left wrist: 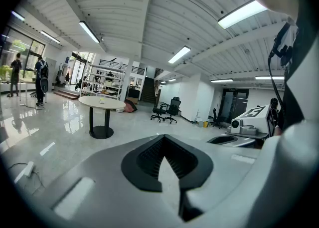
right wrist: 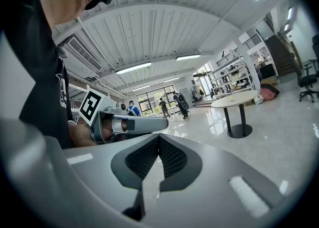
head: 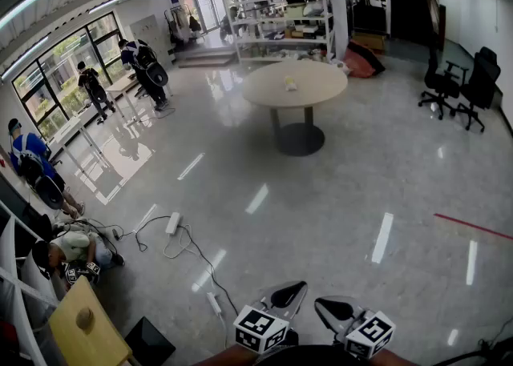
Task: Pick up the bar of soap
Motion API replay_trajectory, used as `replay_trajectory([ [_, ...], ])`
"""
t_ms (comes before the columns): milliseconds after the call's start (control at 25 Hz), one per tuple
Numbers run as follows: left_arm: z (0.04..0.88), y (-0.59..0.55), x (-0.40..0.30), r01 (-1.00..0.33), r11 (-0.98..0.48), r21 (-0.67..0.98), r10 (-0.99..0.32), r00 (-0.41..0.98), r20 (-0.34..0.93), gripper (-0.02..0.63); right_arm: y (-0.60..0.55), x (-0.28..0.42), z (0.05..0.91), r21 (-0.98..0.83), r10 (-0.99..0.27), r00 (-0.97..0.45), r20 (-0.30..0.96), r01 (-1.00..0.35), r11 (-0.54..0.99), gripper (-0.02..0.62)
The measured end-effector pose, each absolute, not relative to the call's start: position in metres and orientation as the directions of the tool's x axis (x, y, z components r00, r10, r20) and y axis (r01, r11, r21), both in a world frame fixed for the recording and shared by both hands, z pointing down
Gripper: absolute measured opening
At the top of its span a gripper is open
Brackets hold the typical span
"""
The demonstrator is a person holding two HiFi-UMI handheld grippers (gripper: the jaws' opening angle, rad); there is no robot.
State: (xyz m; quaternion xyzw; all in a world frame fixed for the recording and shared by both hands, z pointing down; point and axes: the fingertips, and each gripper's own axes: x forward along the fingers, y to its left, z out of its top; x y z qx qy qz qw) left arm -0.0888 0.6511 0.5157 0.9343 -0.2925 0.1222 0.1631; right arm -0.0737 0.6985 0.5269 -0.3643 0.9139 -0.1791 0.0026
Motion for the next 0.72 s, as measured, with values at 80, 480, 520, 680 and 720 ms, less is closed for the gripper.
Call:
replay_trajectory([
  [80, 0.518, 0.651, -0.081, -0.585, -0.777, 0.235, -0.505, 0.8, 0.323, 0.008, 0.695, -0.064, 0.531, -0.357, -0.67, -0.732, 0.123, -0.663, 0.658, 0.005],
  [480, 0.512, 0.623, -0.065, -0.572, -0.786, 0.236, -0.502, 0.812, 0.297, 0.008, 0.664, -0.047, 0.527, -0.375, -0.698, -0.706, 0.119, -0.683, 0.627, 0.005],
  [520, 0.508, 0.617, -0.065, -0.57, -0.787, 0.236, -0.503, 0.815, 0.289, 0.008, 0.659, -0.046, 0.525, -0.371, -0.7, -0.703, 0.127, -0.688, 0.624, 0.005],
  [680, 0.501, 0.595, -0.068, -0.559, -0.795, 0.234, -0.502, 0.824, 0.262, 0.008, 0.635, -0.051, 0.514, -0.341, -0.702, -0.7, 0.13, -0.697, 0.631, 0.005],
  [720, 0.5, 0.59, -0.071, -0.557, -0.797, 0.234, -0.503, 0.826, 0.254, 0.008, 0.629, -0.054, 0.512, -0.338, -0.704, -0.699, 0.125, -0.697, 0.632, 0.005],
])
